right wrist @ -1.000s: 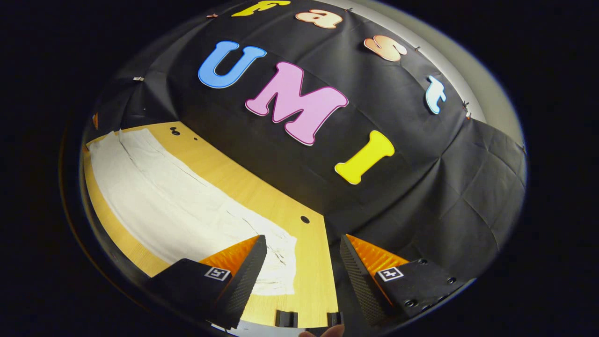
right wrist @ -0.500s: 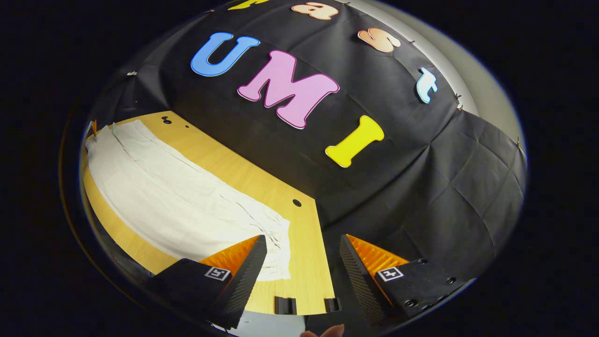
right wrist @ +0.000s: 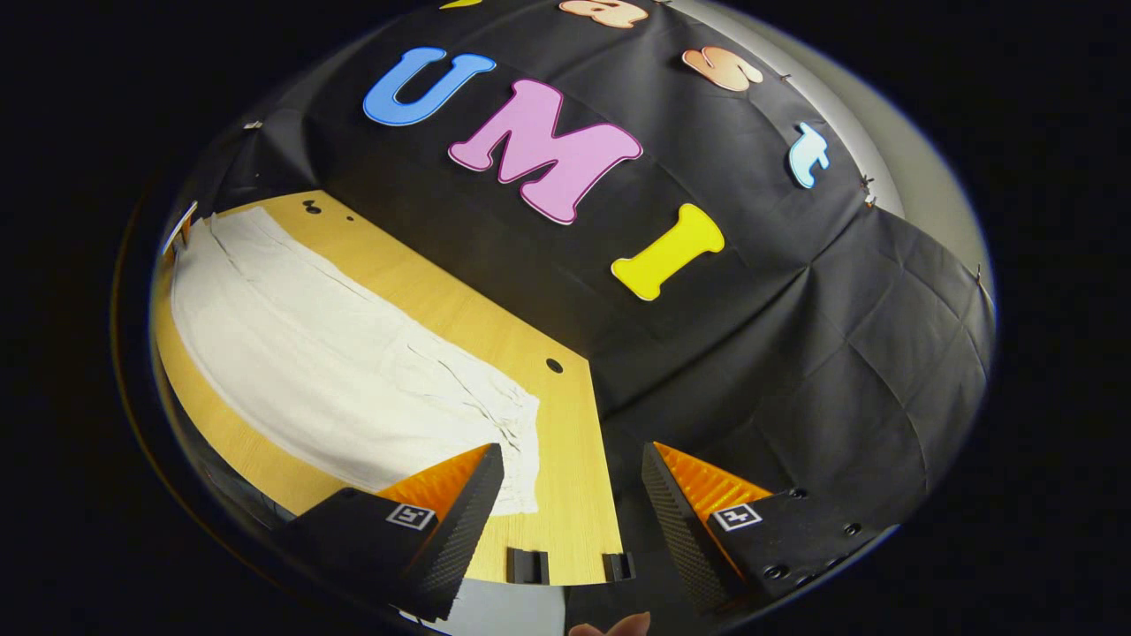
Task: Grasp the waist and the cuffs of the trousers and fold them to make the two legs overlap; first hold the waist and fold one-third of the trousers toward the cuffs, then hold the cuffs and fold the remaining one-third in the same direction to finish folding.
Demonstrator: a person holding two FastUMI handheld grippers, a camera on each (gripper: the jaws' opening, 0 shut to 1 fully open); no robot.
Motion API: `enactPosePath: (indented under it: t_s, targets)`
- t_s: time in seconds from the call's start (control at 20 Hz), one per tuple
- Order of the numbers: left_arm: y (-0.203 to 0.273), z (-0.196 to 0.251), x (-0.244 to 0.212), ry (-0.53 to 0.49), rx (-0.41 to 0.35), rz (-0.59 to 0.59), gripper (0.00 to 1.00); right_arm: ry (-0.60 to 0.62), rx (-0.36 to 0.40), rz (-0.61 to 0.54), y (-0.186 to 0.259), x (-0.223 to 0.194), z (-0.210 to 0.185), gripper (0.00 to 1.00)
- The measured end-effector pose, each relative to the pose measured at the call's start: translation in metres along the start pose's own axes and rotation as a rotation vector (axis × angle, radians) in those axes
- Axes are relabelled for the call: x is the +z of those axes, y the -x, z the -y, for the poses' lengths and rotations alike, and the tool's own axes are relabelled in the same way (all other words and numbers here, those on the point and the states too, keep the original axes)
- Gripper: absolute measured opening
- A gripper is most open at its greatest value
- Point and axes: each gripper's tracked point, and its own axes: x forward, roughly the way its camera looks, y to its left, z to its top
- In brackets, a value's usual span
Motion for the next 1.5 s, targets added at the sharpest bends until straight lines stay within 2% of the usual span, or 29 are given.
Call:
enactPosePath:
  t_s: [0.1,0.15,0.2,0.35,0.6,0.75,1.0,1.25,1.35,1.4,1.45,1.5]
  targets:
    - [-0.008,-0.003,0.001,0.005,-0.003,-0.018,0.42,0.027,0.018,0.002,-0.009,-0.001,-0.002,0.97]
    - [-0.009,-0.004,0.000,0.007,0.001,-0.036,0.24,0.046,0.030,0.003,-0.015,-0.002,-0.004,0.97]
    - [-0.012,-0.008,0.000,0.000,0.022,-0.042,0.13,0.072,0.048,0.001,-0.022,-0.007,-0.008,0.97]
    - [-0.015,-0.010,0.002,-0.004,0.051,-0.051,0.07,0.244,0.145,0.014,-0.040,-0.024,-0.023,0.97]
    - [-0.015,-0.011,0.005,0.097,0.041,-0.071,0.06,0.612,0.411,0.017,-0.059,-0.090,-0.057,0.97]
    - [-0.015,-0.010,0.007,0.098,0.047,-0.087,0.06,0.789,0.541,0.003,-0.074,-0.135,-0.071,0.98]
    - [-0.016,-0.011,0.007,0.110,0.048,-0.106,0.06,0.961,0.621,-0.032,-0.144,-0.188,-0.080,0.97]
    - [-0.016,-0.010,0.008,0.120,0.033,-0.114,0.05,1.036,0.675,-0.021,-0.183,-0.199,-0.093,0.96]
    - [-0.015,-0.008,0.009,0.110,0.034,-0.121,0.05,1.034,0.722,-0.041,-0.184,-0.205,-0.096,0.84]
    - [-0.015,-0.007,0.010,0.112,0.035,-0.123,0.05,1.019,0.744,-0.068,-0.186,-0.210,-0.098,0.69]
    - [-0.015,-0.006,0.011,0.119,0.035,-0.122,0.05,1.012,0.751,-0.086,-0.187,-0.214,-0.097,0.62]
    - [-0.013,-0.004,0.011,0.127,0.033,-0.124,0.05,1.012,0.751,-0.102,-0.189,-0.216,-0.098,0.46]
